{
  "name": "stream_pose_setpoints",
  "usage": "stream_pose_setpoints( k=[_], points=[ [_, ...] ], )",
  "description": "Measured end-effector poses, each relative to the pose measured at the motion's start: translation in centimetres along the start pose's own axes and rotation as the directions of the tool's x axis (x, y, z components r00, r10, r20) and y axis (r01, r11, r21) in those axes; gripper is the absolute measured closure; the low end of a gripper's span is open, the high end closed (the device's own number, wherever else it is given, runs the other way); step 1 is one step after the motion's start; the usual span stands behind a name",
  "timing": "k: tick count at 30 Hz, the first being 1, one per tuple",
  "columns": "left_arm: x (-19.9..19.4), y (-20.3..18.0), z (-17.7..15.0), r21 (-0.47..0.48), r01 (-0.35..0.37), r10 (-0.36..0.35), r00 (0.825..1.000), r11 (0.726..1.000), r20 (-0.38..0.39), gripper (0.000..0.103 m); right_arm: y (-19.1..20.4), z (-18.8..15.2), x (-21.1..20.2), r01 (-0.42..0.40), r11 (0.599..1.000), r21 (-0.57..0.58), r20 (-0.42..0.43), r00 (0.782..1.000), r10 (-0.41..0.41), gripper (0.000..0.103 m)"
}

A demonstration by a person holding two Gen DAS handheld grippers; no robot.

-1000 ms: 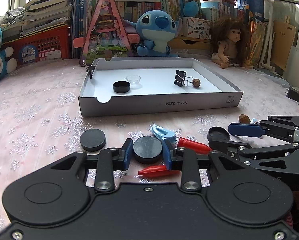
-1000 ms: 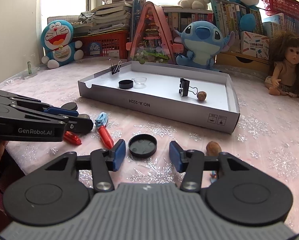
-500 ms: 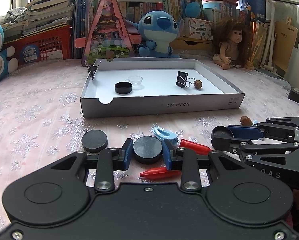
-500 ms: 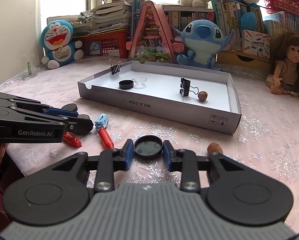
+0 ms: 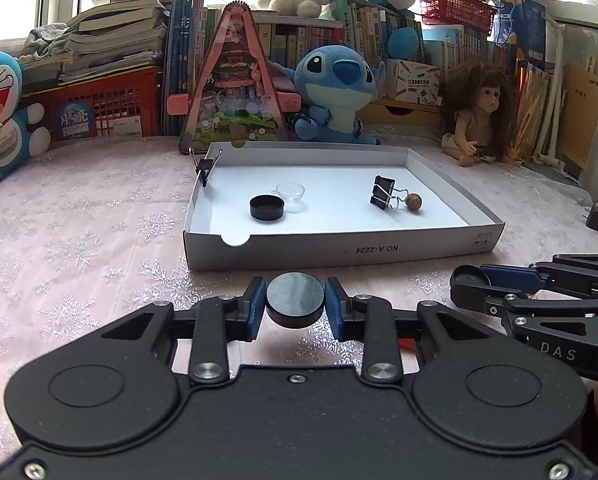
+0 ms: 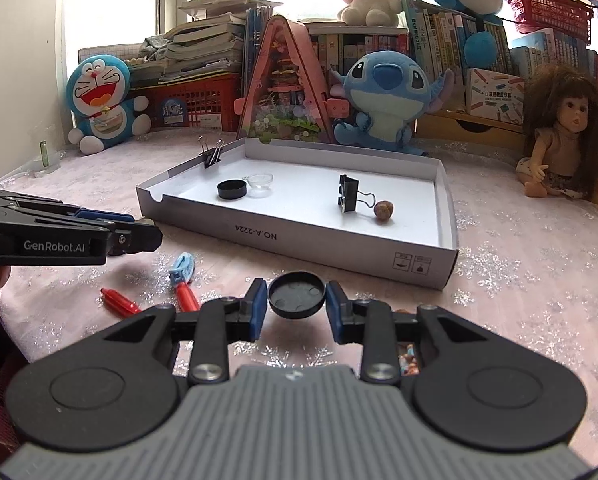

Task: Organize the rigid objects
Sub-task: 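Carry the black puck with left gripper into the tray while right carries the lid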

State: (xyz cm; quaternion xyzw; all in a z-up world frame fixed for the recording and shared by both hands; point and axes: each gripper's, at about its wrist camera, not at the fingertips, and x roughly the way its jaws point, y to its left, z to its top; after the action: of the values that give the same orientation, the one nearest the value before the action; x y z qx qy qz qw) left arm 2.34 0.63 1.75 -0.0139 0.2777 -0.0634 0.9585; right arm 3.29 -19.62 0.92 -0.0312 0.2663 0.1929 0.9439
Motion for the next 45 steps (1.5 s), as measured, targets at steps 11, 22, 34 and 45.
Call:
stream_pose_setpoints(
  k=[11, 22, 34, 45],
  points=[
    [0.5, 1.6, 3.2, -0.052, -0.01, 0.012, 0.999, 0.999, 0.042, 0.073, -1.6, 2.1, 0.1, 0.074, 0.997, 0.028, 0.038, 0.996, -0.075, 0.066],
    [2.7, 2.0, 6.1, -0.079, -0.002, 0.004, 1.0, 0.997, 0.028, 0.073, -3.1, 4.5, 1.7, 0.129, 0.987, 0.094, 0.022, 0.991, -0.132, 0.066],
    [6.3, 1.8, 7.8, -0.077, -0.019, 0.019, 1.0, 0.997, 0.0, 0.073, -4.8, 6.5, 4.8, 0.154, 0.976, 0.152, -0.011, 0.988, -0.154, 0.066],
    [9.9, 1.9, 7.7, -0.071, -0.04, 0.035, 0.997, 0.997, -0.063, 0.073, -5.2, 6.9, 7.2, 0.157, 0.975, 0.16, -0.06, 0.987, -0.149, 0.066]
  ],
)
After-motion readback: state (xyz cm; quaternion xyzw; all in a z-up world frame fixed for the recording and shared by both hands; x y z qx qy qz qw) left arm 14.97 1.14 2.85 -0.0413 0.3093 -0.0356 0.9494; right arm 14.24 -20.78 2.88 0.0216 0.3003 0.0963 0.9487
